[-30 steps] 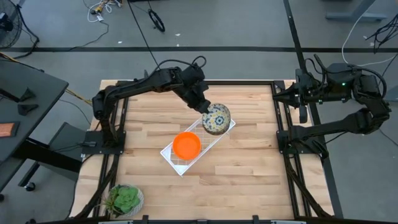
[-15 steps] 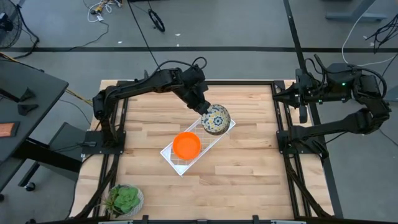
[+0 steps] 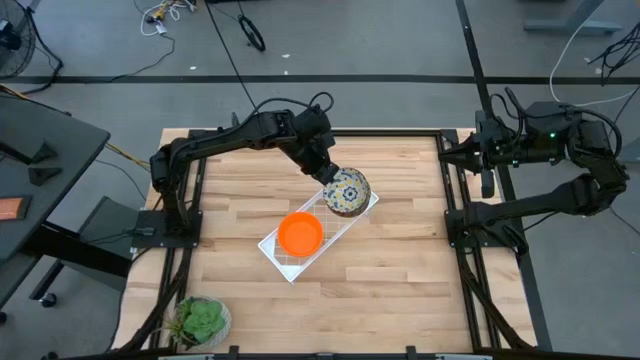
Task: Pick & Place Mini bowls
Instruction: Stack the yellow patterned bowl on top of the yellow patterned bowl on the shelf
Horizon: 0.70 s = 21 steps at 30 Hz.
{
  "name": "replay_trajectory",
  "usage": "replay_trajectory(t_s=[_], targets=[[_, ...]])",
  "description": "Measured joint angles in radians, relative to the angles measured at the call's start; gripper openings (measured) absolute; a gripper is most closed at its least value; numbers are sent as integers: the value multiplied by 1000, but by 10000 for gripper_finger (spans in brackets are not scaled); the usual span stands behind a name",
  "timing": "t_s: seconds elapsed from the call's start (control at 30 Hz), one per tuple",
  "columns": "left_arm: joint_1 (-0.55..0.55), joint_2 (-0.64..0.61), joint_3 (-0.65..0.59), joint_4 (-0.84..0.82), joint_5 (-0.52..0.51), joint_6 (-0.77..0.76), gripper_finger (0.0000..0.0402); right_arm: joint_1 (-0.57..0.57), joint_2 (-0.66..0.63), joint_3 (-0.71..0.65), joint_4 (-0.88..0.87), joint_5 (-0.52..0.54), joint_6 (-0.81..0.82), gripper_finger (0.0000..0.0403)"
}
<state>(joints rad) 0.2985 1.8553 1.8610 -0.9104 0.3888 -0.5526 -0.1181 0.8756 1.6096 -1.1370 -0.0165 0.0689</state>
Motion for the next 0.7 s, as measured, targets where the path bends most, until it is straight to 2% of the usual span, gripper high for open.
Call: replay_trajectory(t_s=[0.23,0.57,0.7], targets=[[0,0,0,2,-4,0,41,0,0,0,0,0,0,32],[0,0,0,2,-10,10,43,0,0,0,0,0,0,32],[0,0,0,3,-9,14,64,0,0,0,0,0,0,32]])
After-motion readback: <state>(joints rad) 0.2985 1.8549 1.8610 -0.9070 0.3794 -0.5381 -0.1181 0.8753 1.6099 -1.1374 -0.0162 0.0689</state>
